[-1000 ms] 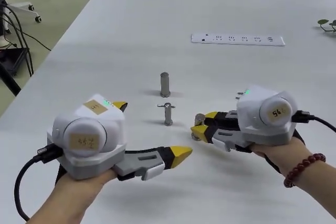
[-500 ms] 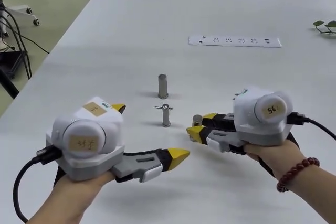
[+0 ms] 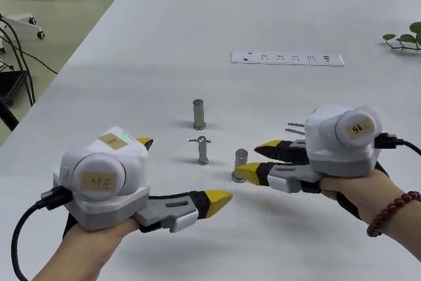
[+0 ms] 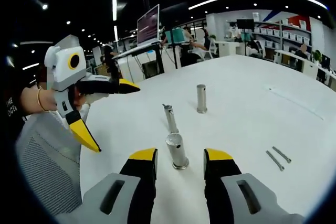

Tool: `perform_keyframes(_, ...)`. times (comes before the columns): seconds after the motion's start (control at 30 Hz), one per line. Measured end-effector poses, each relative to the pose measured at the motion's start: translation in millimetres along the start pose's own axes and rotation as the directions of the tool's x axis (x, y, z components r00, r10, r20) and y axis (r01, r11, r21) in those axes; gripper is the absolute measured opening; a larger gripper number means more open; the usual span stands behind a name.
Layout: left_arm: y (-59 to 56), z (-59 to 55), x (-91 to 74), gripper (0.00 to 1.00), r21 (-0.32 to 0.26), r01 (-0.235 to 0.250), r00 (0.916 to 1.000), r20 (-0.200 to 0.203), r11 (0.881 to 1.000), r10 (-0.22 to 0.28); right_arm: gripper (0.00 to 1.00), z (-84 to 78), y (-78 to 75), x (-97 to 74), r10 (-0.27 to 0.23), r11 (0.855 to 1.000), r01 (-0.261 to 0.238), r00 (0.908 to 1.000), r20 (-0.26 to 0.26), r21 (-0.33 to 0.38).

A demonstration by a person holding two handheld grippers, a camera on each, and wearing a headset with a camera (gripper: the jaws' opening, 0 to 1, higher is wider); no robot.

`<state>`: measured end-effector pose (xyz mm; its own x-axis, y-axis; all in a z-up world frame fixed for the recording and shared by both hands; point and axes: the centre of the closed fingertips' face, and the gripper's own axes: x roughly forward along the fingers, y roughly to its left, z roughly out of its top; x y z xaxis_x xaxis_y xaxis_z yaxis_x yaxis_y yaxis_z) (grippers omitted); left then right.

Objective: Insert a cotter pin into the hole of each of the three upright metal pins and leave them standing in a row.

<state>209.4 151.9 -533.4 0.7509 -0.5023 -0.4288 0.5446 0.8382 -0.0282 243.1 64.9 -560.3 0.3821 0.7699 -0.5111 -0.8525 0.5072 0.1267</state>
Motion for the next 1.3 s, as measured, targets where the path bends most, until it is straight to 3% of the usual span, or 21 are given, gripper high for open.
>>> perform_keyframes(0.33, -2.9, -1.4, 2.1, 0.95, 0.008, 0.008, 0.9999, -0.007, 1.000, -0.008, 0.29, -11.6, -30.6, -15.6, -0.047, 0.999, 0.046, 0.9959, -0.078, -0.014)
perform_keyframes(0.43, -3.3, -1.3, 2.5, 0.95, 0.007, 0.010, 0.9999, -0.007, 1.000, -0.010, 0.28, -18.0, -41.5, -21.0, -0.070, 0.997, 0.065, 0.9896, -0.126, -0.040)
perform_keyframes(0.73, -4.5, 1.7, 2.7, 0.93, -0.005, 0.019, 0.9998, 0.008, 1.000, -0.019, 0.26, -22.0, -69.9, -27.3, -0.097, 0.995, 0.088, 0.9779, -0.186, -0.055)
perform_keyframes(1.0, -5.2, 2.2, 3.0, 0.91, -0.003, 0.022, 0.9997, 0.009, 1.000, -0.022, 0.21, -23.5, -92.8, -29.4, -0.145, 0.985, 0.115, 0.9513, -0.272, -0.126)
perform_keyframes(1.07, -5.1, 2.8, 3.1, 0.91, 0.000, 0.022, 0.9997, 0.012, 1.000, -0.022, 0.20, -20.7, -105.6, -25.5, -0.147, 0.985, 0.117, 0.9491, -0.279, -0.124)
perform_keyframes(1.13, -5.0, 2.9, 3.0, 0.91, -0.004, 0.023, 0.9997, 0.012, 1.000, -0.023, 0.19, -21.1, -108.1, -25.3, -0.151, 0.985, 0.119, 0.9454, -0.289, -0.125)
perform_keyframes(1.3, -3.7, 2.5, 3.1, 0.90, -0.009, 0.021, 0.9997, 0.011, 1.000, -0.021, 0.19, -23.8, -122.6, -24.5, -0.163, 0.982, 0.122, 0.9286, -0.333, -0.141)
